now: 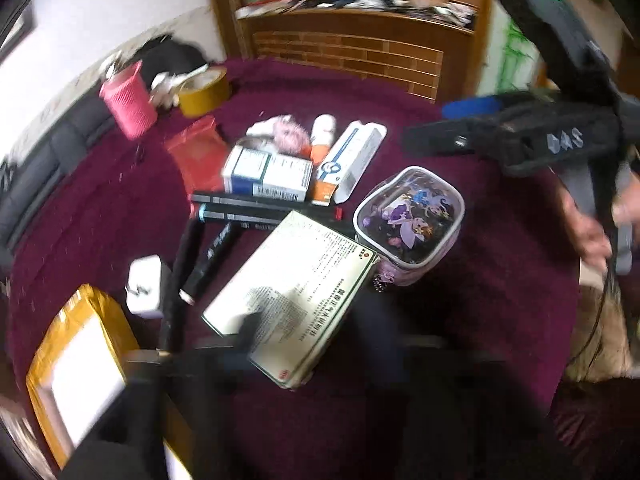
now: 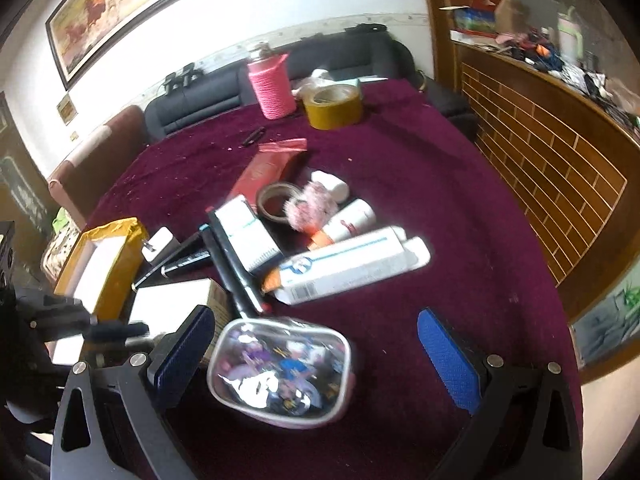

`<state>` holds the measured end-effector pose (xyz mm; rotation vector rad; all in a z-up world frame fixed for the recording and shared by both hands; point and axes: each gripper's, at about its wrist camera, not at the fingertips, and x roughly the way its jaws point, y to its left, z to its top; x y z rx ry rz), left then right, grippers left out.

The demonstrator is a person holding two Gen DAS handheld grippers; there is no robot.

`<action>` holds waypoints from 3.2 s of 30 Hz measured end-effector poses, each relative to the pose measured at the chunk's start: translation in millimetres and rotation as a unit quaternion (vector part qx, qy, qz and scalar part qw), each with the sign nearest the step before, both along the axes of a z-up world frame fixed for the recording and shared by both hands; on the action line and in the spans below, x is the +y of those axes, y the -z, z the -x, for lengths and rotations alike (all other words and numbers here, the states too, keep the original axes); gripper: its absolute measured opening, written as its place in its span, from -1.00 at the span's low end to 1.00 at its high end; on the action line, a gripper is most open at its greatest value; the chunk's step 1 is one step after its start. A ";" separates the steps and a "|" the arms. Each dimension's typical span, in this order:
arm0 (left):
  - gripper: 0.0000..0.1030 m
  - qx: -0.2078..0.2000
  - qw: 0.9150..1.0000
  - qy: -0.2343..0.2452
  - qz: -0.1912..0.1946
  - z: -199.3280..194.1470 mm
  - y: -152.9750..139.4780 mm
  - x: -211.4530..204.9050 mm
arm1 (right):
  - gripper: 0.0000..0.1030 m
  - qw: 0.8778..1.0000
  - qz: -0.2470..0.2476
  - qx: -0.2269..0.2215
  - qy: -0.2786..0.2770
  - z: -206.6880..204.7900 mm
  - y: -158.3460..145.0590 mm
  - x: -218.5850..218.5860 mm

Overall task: Organize objects
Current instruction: 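Grasp the printed leaflet with the left tool while the right tool grasps a white medicine box, then lower the leaflet and the white box into the yellow-rimmed tray and open both tools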

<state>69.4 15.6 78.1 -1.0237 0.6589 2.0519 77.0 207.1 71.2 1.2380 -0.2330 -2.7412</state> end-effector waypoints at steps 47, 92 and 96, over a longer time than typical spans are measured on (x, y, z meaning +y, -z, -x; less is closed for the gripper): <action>0.44 0.007 0.922 -0.347 -0.174 -31.7 -53.3 -214.8 | -0.28 0.988 0.024 -0.017 -0.152 79.5 -46.0 -119.6; 0.49 -0.038 0.861 -0.499 -0.089 85.3 29.8 -266.8 | -0.25 0.980 -0.030 -0.113 -0.161 133.7 40.3 -310.3; 0.50 -0.029 0.862 -0.500 -0.085 79.0 24.7 -264.6 | -0.25 0.980 -0.050 -0.104 -0.162 131.5 39.2 -313.3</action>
